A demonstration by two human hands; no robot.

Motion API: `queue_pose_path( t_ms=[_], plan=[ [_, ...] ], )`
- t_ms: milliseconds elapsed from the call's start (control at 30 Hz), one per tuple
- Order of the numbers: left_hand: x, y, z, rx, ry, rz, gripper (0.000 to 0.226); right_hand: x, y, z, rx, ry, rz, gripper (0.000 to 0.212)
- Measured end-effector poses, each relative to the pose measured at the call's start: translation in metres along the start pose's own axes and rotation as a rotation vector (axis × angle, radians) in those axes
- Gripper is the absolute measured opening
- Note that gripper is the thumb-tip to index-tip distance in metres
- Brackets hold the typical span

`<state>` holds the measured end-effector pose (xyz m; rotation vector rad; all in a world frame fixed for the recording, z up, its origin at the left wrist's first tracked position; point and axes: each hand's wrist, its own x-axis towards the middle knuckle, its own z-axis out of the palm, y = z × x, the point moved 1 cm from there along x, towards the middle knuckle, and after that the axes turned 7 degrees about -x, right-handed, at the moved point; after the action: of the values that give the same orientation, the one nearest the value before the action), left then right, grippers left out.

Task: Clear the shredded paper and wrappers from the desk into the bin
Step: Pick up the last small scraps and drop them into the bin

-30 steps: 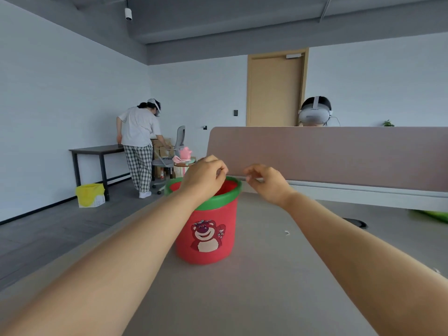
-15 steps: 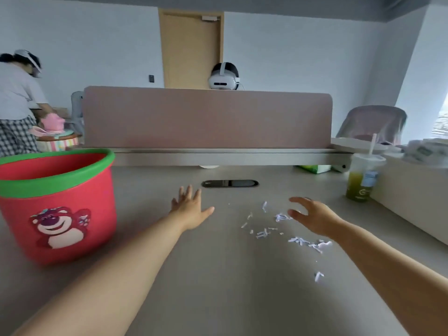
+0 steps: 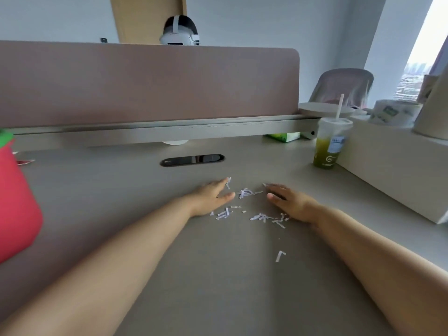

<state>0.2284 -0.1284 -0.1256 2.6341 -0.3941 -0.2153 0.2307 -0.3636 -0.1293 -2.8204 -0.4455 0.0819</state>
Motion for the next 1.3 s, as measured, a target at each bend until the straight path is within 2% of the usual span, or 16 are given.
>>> queue_pose_path(
  t_ms=[67, 133, 233, 333, 533, 600, 667, 767, 933, 1033, 1300],
  plan=[
    [0.008, 0.005, -0.002, -0.058, 0.083, 0.031, 0.067, -0.008, 0.000, -0.005, 0.140, 0.035, 0.018, 0.044],
    [0.023, 0.004, -0.003, 0.019, 0.102, -0.001, 0.070, -0.012, 0.002, -0.007, 0.203, 0.072, 0.041, 0.043],
    [0.042, 0.013, 0.004, 0.117, -0.020, -0.026, 0.070, -0.008, 0.005, -0.004, 0.131, 0.081, 0.033, 0.050],
    [0.046, 0.025, 0.015, 0.178, -0.086, 0.076, 0.063, -0.003, 0.007, -0.003, 0.079, 0.046, 0.042, 0.054],
    [0.006, 0.024, 0.021, -0.009, -0.137, 0.274, 0.048, 0.030, -0.001, -0.003, 0.042, -0.035, 0.025, 0.053],
    [-0.006, 0.019, 0.022, -0.116, -0.101, 0.275, 0.045, 0.039, -0.009, 0.000, 0.003, -0.088, -0.025, 0.048],
    [-0.012, 0.015, 0.020, -0.245, -0.023, 0.229, 0.042, 0.038, -0.017, 0.004, 0.064, -0.127, -0.084, 0.044],
    [-0.016, 0.018, 0.017, -0.314, 0.039, 0.190, 0.039, 0.019, -0.026, 0.009, 0.193, -0.158, -0.155, 0.041],
    [-0.038, 0.027, 0.022, -0.274, 0.026, 0.153, 0.041, -0.032, -0.032, 0.011, 0.218, -0.194, -0.234, 0.040],
    [-0.067, 0.028, 0.030, -0.238, 0.006, 0.157, 0.046, -0.064, -0.035, 0.010, 0.221, -0.190, -0.226, 0.040],
    [-0.148, 0.041, 0.043, -0.186, -0.043, 0.260, 0.044, -0.143, -0.052, 0.014, 0.272, -0.213, -0.205, 0.041]
  ],
)
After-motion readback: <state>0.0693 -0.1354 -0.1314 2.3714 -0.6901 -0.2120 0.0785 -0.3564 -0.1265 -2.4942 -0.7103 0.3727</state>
